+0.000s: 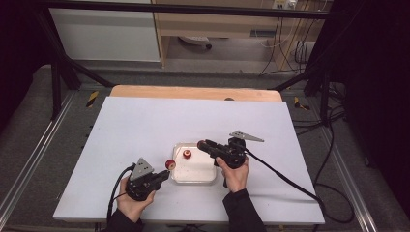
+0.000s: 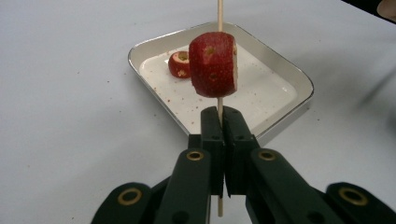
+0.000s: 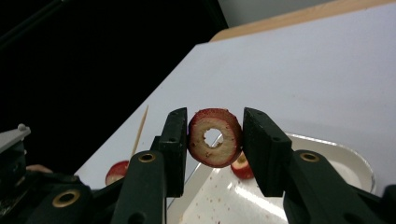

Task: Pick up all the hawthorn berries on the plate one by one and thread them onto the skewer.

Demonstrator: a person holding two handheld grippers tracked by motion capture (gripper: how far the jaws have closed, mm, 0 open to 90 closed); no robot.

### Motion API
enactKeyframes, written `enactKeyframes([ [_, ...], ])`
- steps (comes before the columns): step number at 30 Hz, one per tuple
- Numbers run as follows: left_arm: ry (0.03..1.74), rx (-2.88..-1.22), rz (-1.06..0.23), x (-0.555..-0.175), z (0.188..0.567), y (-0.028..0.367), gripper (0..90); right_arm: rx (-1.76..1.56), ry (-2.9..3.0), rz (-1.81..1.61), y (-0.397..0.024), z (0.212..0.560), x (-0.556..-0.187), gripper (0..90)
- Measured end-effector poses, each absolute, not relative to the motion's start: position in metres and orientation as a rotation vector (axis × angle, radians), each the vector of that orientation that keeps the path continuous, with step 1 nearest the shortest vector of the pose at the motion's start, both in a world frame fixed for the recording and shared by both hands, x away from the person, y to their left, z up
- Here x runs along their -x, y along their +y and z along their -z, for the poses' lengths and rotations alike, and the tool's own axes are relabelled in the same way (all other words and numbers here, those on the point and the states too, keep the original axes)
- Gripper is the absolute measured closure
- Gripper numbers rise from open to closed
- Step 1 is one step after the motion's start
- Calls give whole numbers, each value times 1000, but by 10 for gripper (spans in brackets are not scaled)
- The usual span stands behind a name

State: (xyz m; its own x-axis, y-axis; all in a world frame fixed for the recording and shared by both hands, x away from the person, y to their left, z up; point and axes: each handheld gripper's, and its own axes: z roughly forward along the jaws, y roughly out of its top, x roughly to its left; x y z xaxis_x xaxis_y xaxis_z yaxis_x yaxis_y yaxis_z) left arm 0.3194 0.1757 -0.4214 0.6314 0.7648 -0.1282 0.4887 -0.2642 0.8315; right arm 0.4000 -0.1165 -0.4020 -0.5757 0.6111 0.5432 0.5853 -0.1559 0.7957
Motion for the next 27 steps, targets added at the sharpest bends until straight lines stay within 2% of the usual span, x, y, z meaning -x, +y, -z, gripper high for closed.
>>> enactKeyframes([
  [27, 1007, -1890, -302, -326, 410, 126, 882, -1400, 1701, -2077, -118, 393, -405, 620],
])
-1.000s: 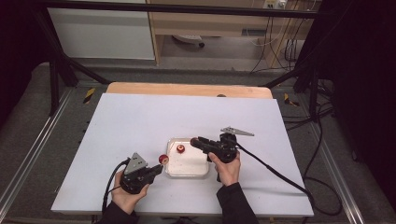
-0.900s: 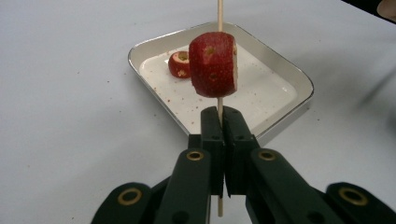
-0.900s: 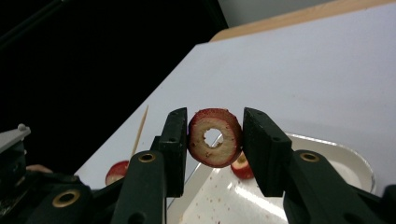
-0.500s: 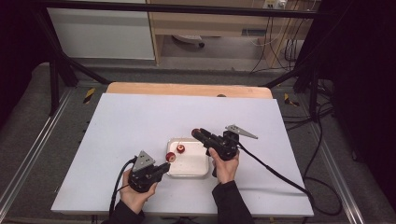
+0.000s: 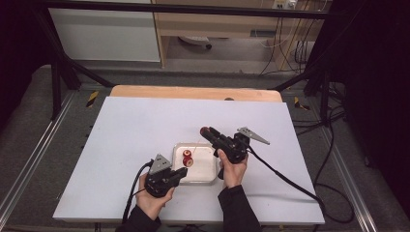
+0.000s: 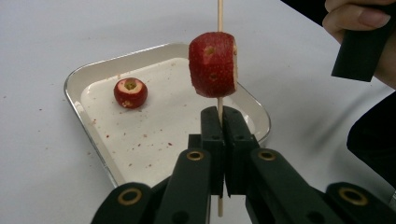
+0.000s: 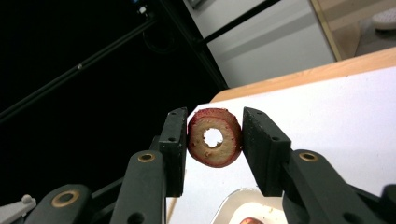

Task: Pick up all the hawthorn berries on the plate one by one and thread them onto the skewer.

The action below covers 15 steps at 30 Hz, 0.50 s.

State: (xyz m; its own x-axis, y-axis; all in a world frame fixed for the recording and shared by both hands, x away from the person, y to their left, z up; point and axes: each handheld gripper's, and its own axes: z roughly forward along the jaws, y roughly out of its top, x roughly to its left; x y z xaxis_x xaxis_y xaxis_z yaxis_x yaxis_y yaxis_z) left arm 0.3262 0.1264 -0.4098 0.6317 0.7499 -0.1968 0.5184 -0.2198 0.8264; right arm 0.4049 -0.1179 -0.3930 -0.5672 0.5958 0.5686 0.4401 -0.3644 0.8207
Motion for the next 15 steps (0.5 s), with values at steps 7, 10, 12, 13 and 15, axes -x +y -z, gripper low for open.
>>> enactKeyframes([
  [7, 1008, -1877, -286, -329, 408, 119, 882, -1390, 1655, -2113, -118, 391, -404, 620],
  [10, 1008, -1880, -298, -330, 408, 118, 882, -1383, 1651, -2120, -118, 392, -404, 620],
  [12, 1010, -1877, -297, -331, 409, 118, 882, -1382, 1654, -2123, -118, 391, -403, 620],
  [13, 1011, -1875, -296, -331, 409, 118, 882, -1384, 1658, -2124, -118, 391, -403, 620],
  [15, 1013, -1870, -297, -331, 409, 119, 882, -1380, 1658, -2124, -118, 391, -403, 620],
])
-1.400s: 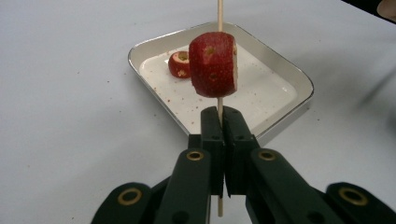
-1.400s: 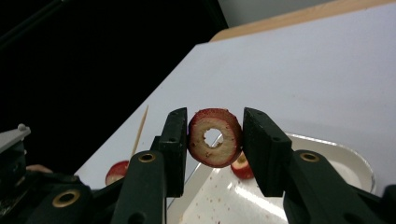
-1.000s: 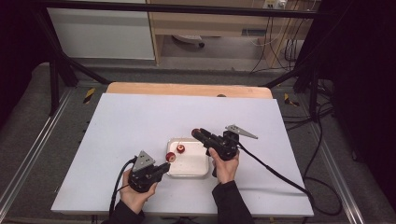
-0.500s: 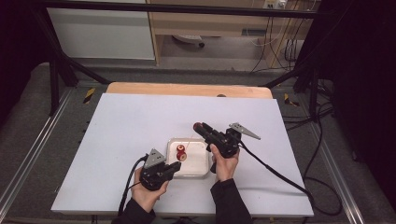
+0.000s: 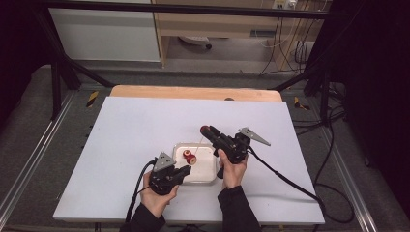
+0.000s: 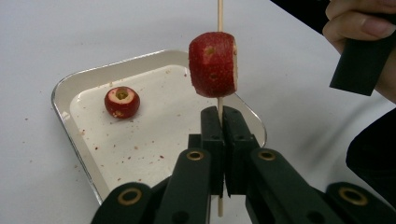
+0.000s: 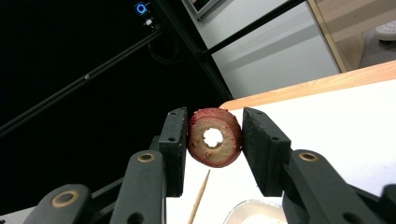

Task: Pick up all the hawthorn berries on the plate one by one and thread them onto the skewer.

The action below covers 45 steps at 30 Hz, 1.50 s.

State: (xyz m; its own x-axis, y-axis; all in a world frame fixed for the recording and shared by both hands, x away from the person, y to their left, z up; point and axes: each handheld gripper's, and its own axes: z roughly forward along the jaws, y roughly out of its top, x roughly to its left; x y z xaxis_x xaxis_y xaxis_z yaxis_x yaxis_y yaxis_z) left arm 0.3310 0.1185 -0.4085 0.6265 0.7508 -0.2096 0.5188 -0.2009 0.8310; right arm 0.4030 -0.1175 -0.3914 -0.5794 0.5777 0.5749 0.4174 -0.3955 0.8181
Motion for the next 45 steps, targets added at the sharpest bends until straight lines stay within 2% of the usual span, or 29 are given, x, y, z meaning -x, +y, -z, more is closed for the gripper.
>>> enactKeyframes([
  [37, 1033, -1848, -287, -336, 407, 113, 884, -1393, 1693, -2110, -110, 400, -396, 622],
  [45, 1012, -1837, -339, -333, 406, 114, 885, -1460, 1717, -2112, -113, 396, -398, 623],
])
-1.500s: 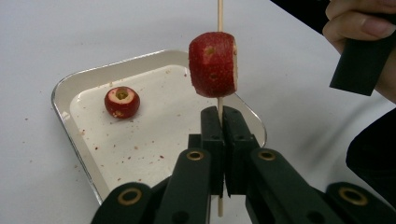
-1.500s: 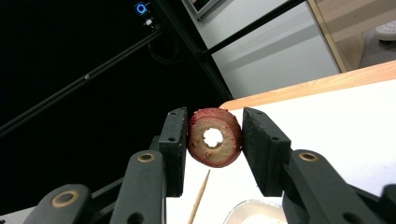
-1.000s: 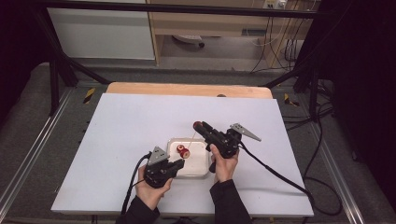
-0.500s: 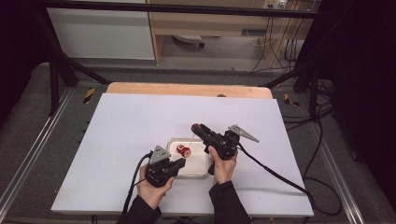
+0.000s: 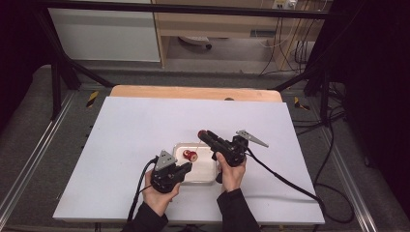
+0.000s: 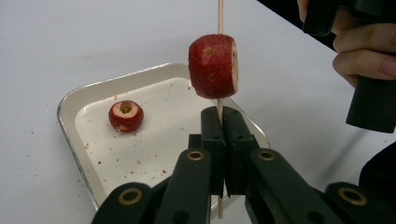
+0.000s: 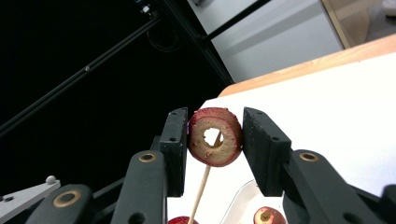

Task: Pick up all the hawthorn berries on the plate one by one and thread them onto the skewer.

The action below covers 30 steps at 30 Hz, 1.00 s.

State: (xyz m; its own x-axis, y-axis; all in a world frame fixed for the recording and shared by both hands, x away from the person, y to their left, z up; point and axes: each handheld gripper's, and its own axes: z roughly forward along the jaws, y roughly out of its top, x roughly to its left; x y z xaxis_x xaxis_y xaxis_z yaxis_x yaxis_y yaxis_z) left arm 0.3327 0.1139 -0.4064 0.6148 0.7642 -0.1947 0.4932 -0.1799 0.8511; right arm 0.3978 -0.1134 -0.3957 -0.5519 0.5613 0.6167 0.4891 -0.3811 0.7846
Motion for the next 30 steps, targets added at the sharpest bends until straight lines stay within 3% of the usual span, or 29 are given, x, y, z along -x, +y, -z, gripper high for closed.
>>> enactKeyframes([
  [30, 1047, -1774, -359, -337, 403, 108, 886, -1509, 1768, -2158, -105, 405, -392, 626],
])
